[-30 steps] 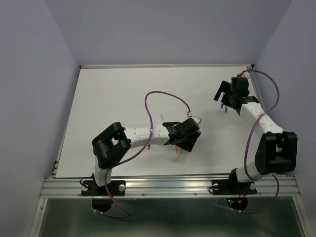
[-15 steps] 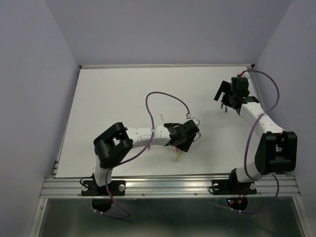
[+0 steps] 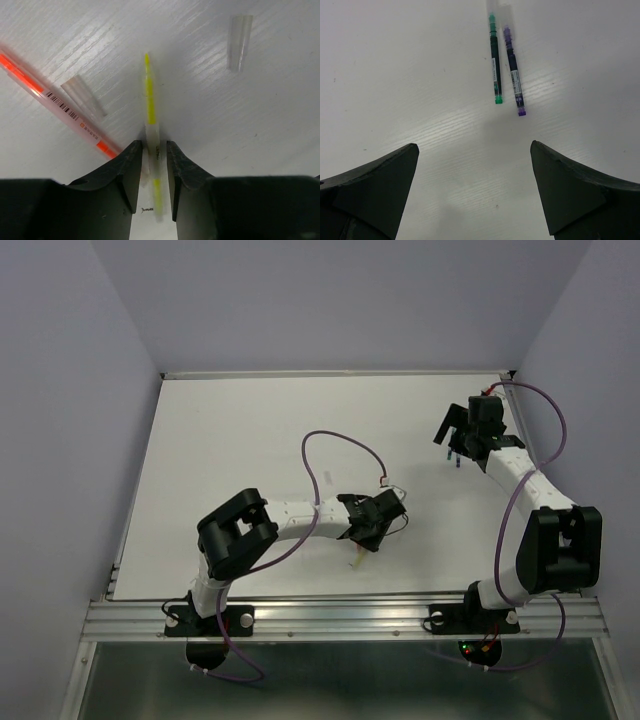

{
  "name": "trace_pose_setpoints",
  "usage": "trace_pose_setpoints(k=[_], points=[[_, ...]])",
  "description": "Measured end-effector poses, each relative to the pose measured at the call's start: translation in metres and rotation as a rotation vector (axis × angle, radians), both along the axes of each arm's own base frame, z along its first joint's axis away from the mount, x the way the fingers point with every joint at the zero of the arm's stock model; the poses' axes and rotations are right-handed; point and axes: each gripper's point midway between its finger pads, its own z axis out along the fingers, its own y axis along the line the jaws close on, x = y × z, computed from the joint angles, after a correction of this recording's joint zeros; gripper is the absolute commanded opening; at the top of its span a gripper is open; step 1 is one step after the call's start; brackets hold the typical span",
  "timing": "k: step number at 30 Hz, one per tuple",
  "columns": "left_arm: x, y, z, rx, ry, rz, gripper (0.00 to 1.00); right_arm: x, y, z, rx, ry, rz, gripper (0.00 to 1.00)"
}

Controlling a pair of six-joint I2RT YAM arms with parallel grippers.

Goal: Insert the pens into the pen caps

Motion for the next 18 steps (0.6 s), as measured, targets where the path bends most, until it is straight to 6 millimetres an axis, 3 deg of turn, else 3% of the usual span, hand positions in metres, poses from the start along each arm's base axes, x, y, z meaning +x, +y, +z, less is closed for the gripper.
trace_pose_setpoints(k=[4, 8, 9, 15, 18], points=[[0.001, 0.001, 0.0, 0.006, -0.004, 0.002, 0.26, 0.0, 0.0, 0.0, 0.0, 0.0, 0.0, 1.0], [0.0, 0.001, 0.0, 0.007, -0.008, -0.002, 0.09, 0.0, 0.0, 0.0, 0.0, 0.0, 0.0, 1.0], [0.0, 0.001, 0.0, 0.008, -0.009, -0.003, 0.0, 0.0, 0.0, 0.0, 0.0, 0.0, 0.0, 1.0], [-0.001, 0.0, 0.002, 0.004, -0.013, -0.01, 0.0, -0.001, 0.0, 0.002, 0.001, -0.006, -0.002, 1.0], [0.0, -0.001, 0.014, -0.019, -0.03, -0.015, 0.0, -0.006, 0.001, 0.007, 0.012, -0.02, -0.007, 1.0]])
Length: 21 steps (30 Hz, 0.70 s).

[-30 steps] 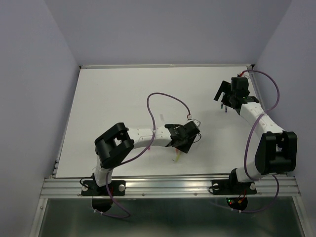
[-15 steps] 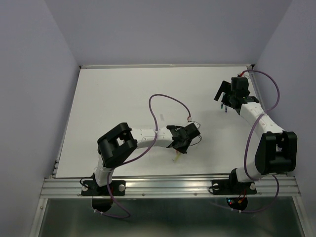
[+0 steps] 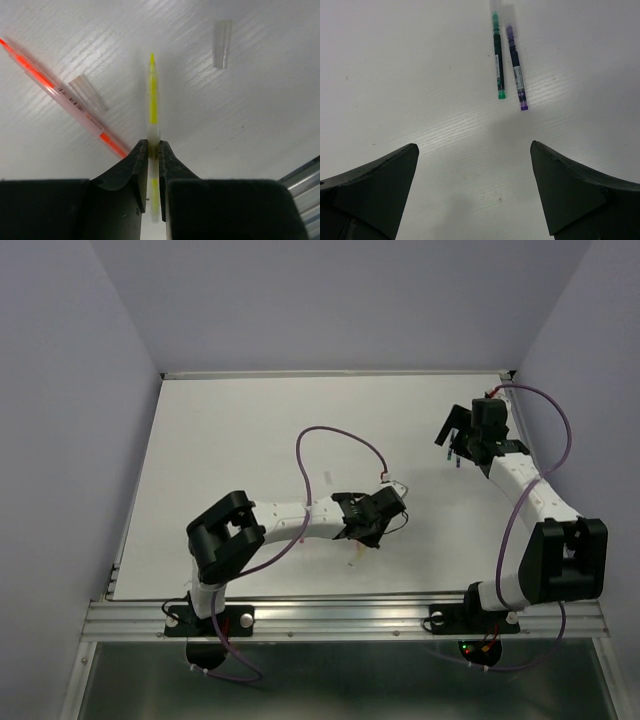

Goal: Insert the pens into the pen caps

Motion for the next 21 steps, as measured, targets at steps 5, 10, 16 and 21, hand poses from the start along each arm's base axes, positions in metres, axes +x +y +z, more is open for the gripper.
trace_pose_setpoints(k=[5, 10, 16, 21], points=[[0.017, -0.005, 0.05, -0.112, -0.09, 0.026, 0.0, -0.016, 0.015, 0.005, 0.073, -0.009, 0.047, 1.0], [0.055, 0.009, 0.092, -0.21, -0.176, 0.128, 0.0, -0.038, 0.038, -0.008, 0.167, 0.044, 0.13, 1.0], [0.092, 0.08, 0.098, -0.249, -0.222, 0.304, 0.0, -0.085, 0.095, -0.039, 0.125, 0.225, 0.252, 1.0], [0.091, 0.115, 0.092, -0.238, -0.234, 0.383, 0.0, -0.129, 0.13, -0.069, 0.141, 0.348, 0.314, 1.0]])
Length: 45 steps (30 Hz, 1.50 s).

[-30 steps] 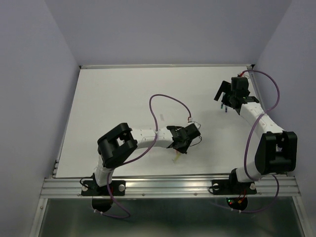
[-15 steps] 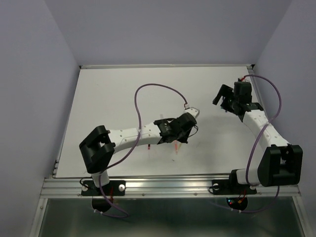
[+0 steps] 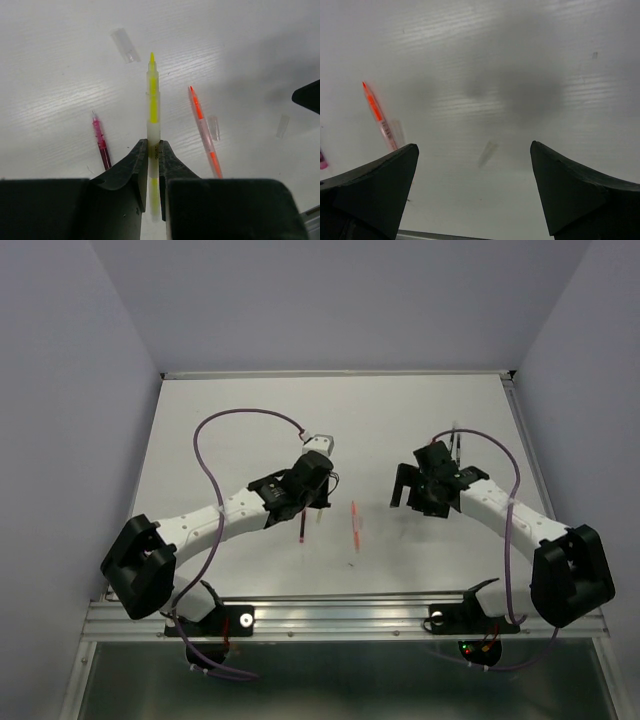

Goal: Insert the pens into the pen caps

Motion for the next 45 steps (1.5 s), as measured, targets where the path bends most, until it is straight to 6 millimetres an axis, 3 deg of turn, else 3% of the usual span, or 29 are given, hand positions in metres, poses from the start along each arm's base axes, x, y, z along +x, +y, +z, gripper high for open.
trace_pose_setpoints(k=[7, 17, 18, 25, 30, 37, 45], points=[[0.001, 0.0, 0.0, -0.019, 0.002, 0.015, 0.0, -0.035, 0.009, -0.03, -0.013, 0.124, -0.034, 0.95], [0.0, -0.003, -0.006, -0.029, 0.03, 0.005, 0.0, -0.063, 0.017, -0.052, -0.022, 0.204, -0.061, 0.77], [0.0, -0.004, -0.007, -0.031, 0.032, 0.003, 0.0, -0.065, 0.015, -0.056, -0.029, 0.217, -0.07, 0.71], [-0.002, -0.008, -0.006, -0.049, 0.04, -0.012, 0.0, -0.063, 0.013, -0.063, -0.047, 0.219, -0.102, 0.63], [-0.002, -0.01, -0.005, -0.057, 0.04, -0.018, 0.0, -0.062, 0.01, -0.064, -0.065, 0.212, -0.108, 0.41], [-0.004, -0.013, -0.005, -0.07, 0.049, -0.035, 0.0, -0.061, 0.007, -0.065, -0.093, 0.204, -0.109, 0.3], [-0.005, -0.017, -0.005, -0.081, 0.053, -0.048, 0.0, -0.055, 0.006, -0.066, -0.151, 0.213, -0.023, 0.31]])
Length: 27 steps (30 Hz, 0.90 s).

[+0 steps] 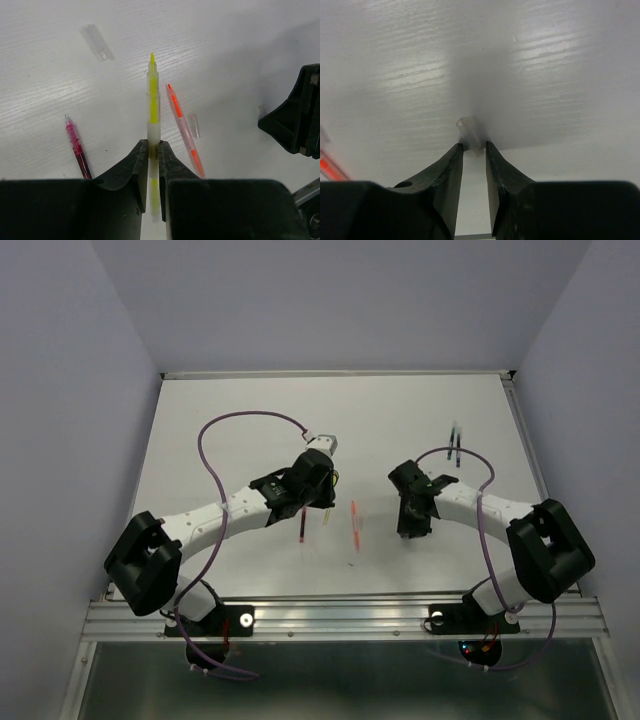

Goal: Insert the pens into the pen caps

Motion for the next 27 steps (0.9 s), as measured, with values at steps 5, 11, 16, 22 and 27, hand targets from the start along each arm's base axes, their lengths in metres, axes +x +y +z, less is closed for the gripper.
trace_pose_setpoints(k=[5, 11, 16, 22, 27], points=[[-0.001, 0.0, -0.003, 0.004, 0.004, -0.005, 0.0, 0.003, 0.001, -0.001, -0.034, 0.012, 0.079, 0.3], [-0.001, 0.0, -0.006, 0.012, 0.008, -0.009, 0.0, 0.006, 0.001, -0.001, -0.055, 0.027, 0.159, 0.12], [-0.001, 0.0, -0.006, 0.013, 0.008, -0.009, 0.0, 0.002, 0.009, 0.0, -0.015, 0.044, 0.258, 0.04], [0.0, 0.001, -0.006, 0.016, 0.006, -0.011, 0.0, 0.015, 0.031, 0.006, 0.07, -0.028, 0.472, 0.01], [-0.003, -0.001, -0.004, -0.016, 0.035, -0.045, 0.0, 0.059, 0.056, 0.048, 0.071, -0.321, 0.771, 0.04]])
